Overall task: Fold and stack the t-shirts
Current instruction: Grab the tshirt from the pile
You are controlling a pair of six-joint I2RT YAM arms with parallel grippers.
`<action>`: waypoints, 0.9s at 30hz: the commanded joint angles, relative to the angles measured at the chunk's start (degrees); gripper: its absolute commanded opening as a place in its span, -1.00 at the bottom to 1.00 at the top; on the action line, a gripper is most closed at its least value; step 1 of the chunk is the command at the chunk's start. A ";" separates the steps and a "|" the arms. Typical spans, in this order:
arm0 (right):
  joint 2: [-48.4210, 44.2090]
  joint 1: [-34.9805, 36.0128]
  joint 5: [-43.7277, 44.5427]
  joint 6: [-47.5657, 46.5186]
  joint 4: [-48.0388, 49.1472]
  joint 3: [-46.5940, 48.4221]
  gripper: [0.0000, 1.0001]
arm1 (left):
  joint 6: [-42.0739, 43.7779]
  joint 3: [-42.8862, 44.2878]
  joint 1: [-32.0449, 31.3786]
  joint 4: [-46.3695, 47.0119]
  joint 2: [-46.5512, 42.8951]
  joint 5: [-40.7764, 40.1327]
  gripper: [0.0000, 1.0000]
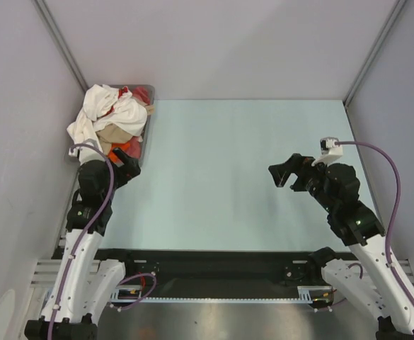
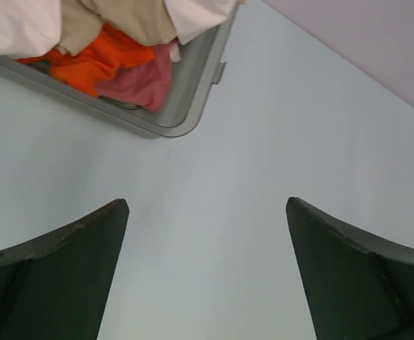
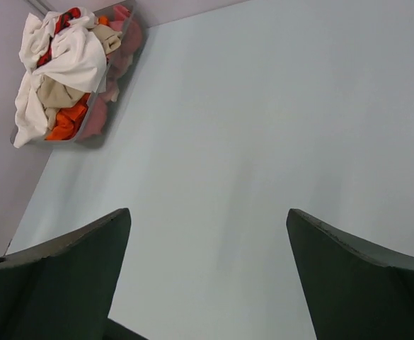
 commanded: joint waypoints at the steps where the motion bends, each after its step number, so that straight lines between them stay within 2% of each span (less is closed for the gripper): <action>1: 1.23 -0.48 6.02 7.95 -7.66 3.30 0.99 | -4.85 2.99 0.41 -0.55 5.77 -10.02 0.99; 3: 2.11 -1.27 9.84 13.26 -10.42 2.33 0.99 | -5.83 3.88 0.58 -0.91 8.41 -10.56 1.00; 4: 2.55 -2.84 8.37 12.41 -10.16 1.89 0.99 | -5.40 4.32 0.58 -0.74 9.92 -9.51 1.00; 5: 2.90 -3.64 0.53 7.62 -8.16 0.84 0.99 | -4.53 4.84 0.76 0.14 10.98 -8.20 1.00; 6: 3.51 -4.34 -2.77 6.61 -5.35 -0.30 0.99 | -2.43 5.02 0.85 2.06 12.99 -6.18 1.00; 8: 6.58 -5.13 -5.77 5.47 -5.41 -0.22 0.99 | 0.04 5.37 1.28 4.18 14.85 0.14 0.99; 10: 9.13 -5.23 -7.02 4.15 -6.37 0.83 0.99 | 2.86 6.69 1.99 5.60 19.22 1.83 0.99; 15: 14.85 -5.23 -8.07 0.81 -11.21 4.34 0.99 | 1.90 19.16 10.15 -0.54 30.92 5.78 0.99; 20: 16.61 -5.14 -8.52 0.01 -12.97 5.76 0.99 | 1.37 30.04 16.57 -1.70 42.68 9.46 0.97; 25: 18.10 -5.05 -11.24 -0.25 -10.08 3.73 0.99 | 0.32 41.39 17.63 -1.88 53.59 11.76 0.90; 27: 19.25 -5.05 -13.17 -0.69 -8.58 3.38 0.99 | -0.30 48.68 17.63 -2.40 59.11 12.81 0.84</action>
